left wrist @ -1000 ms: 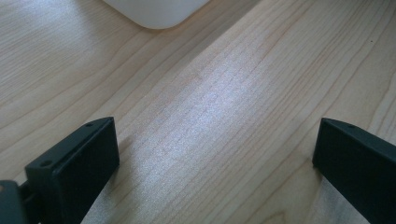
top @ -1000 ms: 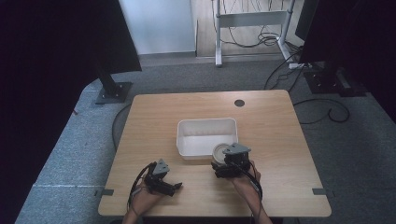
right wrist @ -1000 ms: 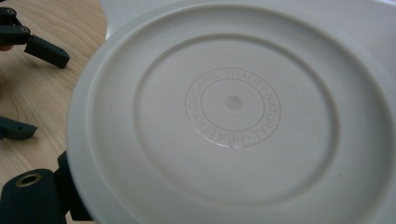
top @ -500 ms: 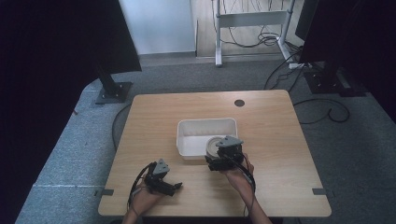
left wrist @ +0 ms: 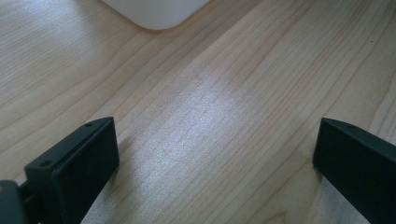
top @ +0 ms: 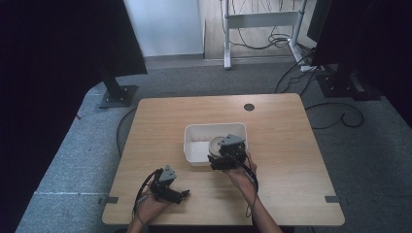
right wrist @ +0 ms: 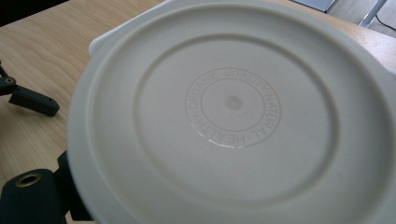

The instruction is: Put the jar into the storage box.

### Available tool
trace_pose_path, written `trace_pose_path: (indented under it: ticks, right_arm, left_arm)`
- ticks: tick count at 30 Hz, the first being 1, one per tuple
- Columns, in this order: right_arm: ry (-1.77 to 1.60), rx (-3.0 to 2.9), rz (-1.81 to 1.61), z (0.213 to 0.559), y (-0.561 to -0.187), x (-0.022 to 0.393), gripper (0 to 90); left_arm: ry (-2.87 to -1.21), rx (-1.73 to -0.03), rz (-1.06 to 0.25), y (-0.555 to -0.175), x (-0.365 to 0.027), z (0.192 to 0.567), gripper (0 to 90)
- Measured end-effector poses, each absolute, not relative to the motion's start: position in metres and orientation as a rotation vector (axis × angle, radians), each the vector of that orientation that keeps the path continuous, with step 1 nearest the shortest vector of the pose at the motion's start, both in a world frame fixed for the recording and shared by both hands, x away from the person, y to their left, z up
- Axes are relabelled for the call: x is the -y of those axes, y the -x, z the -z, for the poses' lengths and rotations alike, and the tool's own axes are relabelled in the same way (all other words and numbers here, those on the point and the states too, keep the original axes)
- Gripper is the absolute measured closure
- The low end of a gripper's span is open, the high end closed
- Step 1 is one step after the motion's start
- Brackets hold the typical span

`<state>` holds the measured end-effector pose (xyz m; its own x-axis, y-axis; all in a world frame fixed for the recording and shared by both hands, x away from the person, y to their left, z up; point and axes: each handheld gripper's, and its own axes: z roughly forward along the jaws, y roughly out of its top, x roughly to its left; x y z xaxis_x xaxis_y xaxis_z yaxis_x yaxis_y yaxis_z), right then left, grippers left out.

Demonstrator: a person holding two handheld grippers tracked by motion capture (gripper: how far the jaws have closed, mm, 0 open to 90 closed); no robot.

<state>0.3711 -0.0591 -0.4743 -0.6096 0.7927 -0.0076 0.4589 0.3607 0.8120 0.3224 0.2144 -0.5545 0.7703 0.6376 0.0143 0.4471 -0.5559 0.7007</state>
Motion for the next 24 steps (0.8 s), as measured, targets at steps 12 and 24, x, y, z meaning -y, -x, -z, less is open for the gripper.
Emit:
trace_pose_path:
  ticks: [12, 24]
  right_arm:
    - [-1.108, -2.212, -1.136, 0.479, -0.387, 0.051, 9.3]
    - [-1.119, -2.207, -1.114, 0.495, -0.403, 0.038, 9.3]
  left_arm:
    - [-2.254, -0.803, -0.347, -0.323, -0.214, 0.555, 0.1]
    - [-2.255, -0.801, -0.346, -0.323, -0.214, 0.555, 0.1]
